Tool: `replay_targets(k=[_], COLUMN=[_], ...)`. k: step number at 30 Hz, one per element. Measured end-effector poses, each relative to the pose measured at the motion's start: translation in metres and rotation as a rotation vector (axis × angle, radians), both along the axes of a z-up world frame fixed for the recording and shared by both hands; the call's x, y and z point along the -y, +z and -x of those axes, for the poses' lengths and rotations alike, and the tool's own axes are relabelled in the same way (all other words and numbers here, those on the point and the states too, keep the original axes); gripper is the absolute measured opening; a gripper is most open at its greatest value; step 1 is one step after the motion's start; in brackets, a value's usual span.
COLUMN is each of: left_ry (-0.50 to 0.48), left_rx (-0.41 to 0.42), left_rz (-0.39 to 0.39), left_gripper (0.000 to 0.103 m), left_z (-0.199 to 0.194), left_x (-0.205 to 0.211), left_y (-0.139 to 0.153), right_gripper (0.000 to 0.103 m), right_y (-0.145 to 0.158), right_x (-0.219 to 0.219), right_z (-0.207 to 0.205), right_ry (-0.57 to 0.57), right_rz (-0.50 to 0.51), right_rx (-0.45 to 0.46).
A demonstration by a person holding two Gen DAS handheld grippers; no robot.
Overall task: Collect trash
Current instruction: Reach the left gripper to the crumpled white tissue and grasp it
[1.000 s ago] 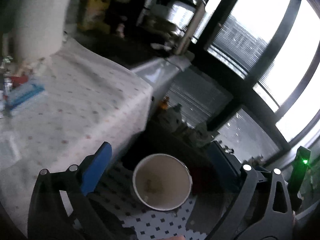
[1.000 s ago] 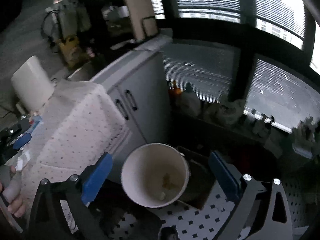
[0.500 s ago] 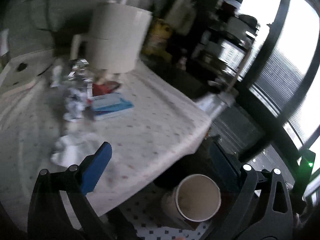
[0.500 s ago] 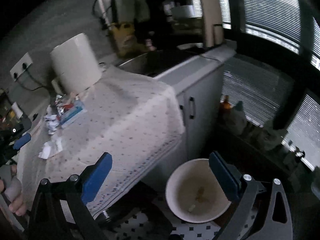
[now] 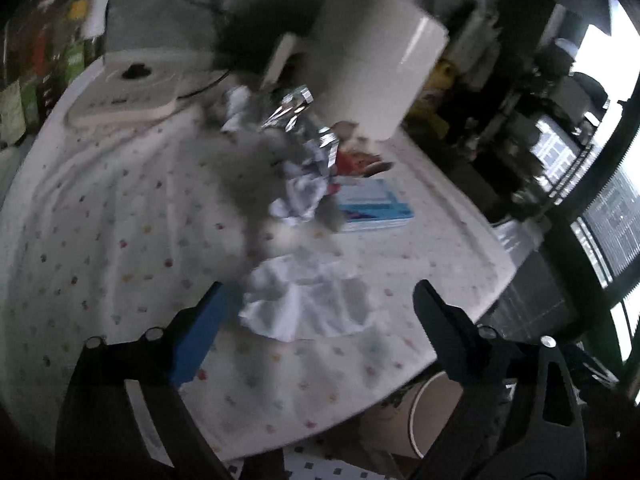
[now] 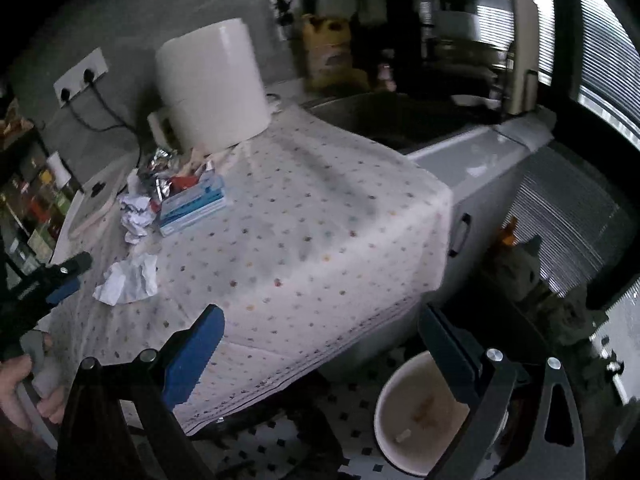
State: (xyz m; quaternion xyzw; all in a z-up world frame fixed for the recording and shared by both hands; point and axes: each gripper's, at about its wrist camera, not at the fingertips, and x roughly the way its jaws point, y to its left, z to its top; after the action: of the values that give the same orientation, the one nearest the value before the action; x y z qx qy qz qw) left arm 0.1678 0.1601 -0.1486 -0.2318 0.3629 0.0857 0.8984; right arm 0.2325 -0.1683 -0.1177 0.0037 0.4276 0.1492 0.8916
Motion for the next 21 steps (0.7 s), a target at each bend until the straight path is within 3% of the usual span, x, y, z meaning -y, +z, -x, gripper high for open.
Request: replay_targets(k=[3, 5, 6, 7, 8, 13, 21], left_ry=[0.013, 0.009, 0.013, -0.006, -0.005, 0.067, 0.196], left_rx=[-0.065, -0.102, -0.081, -0.095, -0.111, -0.040, 0.001], left_rz=[0.026, 0.054, 0.030, 0.026, 0.027, 0.016, -0.036], left_gripper=[0.075, 0.057, 0.049, 0.018, 0.013, 0.010, 0.010], left_z=[-0.011, -0.019, -0.018, -0.024, -0.027, -0.024, -0.004], left_x=[-0.008, -0.011, -0.010, -0.010, -0.011, -0.035, -0.081], left_y=[-0.023, -0.039, -0.038, -0.039, -0.039, -0.019, 0.012], right_gripper=[0.094, 0.094, 0.094, 0.094, 0.094, 0.081, 0.072], right_y=[0.002, 0.004, 0.006, 0.007, 0.008, 0.011, 0.009], right_x=[-0.020, -0.033, -0.039, -0.047, -0.057, -0.106, -0.179], right_z=[-0.012, -0.021, -0.024, -0.029, -0.034, -0.056, -0.079], right_ry=[0.045, 0.075, 0.090, 0.110, 0.135, 0.271, 0.445], right_rz=[0.024, 0.033, 0.038, 0.042, 0.046, 0.045, -0.006], right_rx=[0.008, 0.014, 0.018, 0.023, 0.027, 0.038, 0.031])
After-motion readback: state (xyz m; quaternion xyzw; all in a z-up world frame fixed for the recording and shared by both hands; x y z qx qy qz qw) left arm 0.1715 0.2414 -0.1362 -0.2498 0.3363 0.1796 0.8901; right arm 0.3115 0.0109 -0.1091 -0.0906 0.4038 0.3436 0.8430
